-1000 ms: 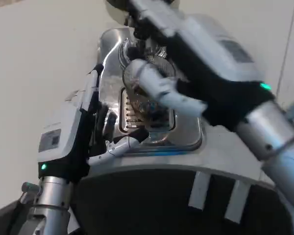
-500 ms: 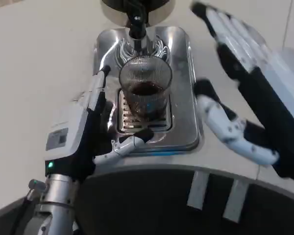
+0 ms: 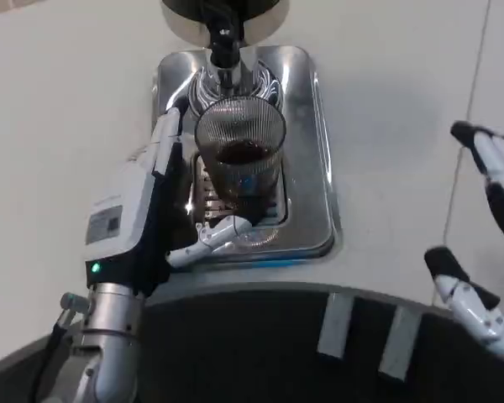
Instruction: Grasp the cup under the faucet to collect the drink, then remove the cup.
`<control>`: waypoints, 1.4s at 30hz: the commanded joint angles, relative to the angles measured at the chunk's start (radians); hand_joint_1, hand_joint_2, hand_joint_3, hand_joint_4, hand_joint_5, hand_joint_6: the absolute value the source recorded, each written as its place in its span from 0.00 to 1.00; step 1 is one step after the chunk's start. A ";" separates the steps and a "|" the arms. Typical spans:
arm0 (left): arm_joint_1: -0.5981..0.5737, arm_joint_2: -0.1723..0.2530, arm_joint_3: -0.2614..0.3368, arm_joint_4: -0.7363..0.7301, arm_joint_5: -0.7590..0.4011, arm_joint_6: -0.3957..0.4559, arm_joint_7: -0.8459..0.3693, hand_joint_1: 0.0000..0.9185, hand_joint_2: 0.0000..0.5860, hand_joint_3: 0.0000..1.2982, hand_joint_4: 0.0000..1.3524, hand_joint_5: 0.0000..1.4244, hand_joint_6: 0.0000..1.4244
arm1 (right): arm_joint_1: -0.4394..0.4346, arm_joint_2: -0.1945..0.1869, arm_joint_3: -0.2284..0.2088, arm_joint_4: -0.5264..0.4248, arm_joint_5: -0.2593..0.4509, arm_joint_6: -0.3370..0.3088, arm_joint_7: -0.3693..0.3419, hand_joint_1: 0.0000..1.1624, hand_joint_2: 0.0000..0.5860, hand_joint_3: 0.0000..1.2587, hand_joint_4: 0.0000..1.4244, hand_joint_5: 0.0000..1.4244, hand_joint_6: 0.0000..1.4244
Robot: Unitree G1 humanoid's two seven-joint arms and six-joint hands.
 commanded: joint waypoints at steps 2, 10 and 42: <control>-0.030 -0.009 -0.012 0.067 -0.001 -0.003 0.042 0.16 0.06 0.00 0.00 0.15 0.14 | 0.142 0.054 -0.013 -0.074 -0.047 -0.048 -0.012 0.33 0.81 0.00 0.00 0.00 0.00; -0.088 -0.021 -0.015 0.167 -0.029 -0.048 0.071 0.09 0.02 0.00 0.00 0.17 0.14 | 0.273 0.112 0.014 -0.116 -0.105 -0.114 0.012 0.34 0.80 0.00 0.00 0.00 0.00; -0.224 -0.093 -0.073 0.404 -0.072 -0.167 0.187 0.26 0.03 0.03 0.02 0.23 0.20 | 0.345 0.139 0.094 0.078 -0.407 -0.329 -0.147 0.34 0.75 0.00 0.00 0.00 0.00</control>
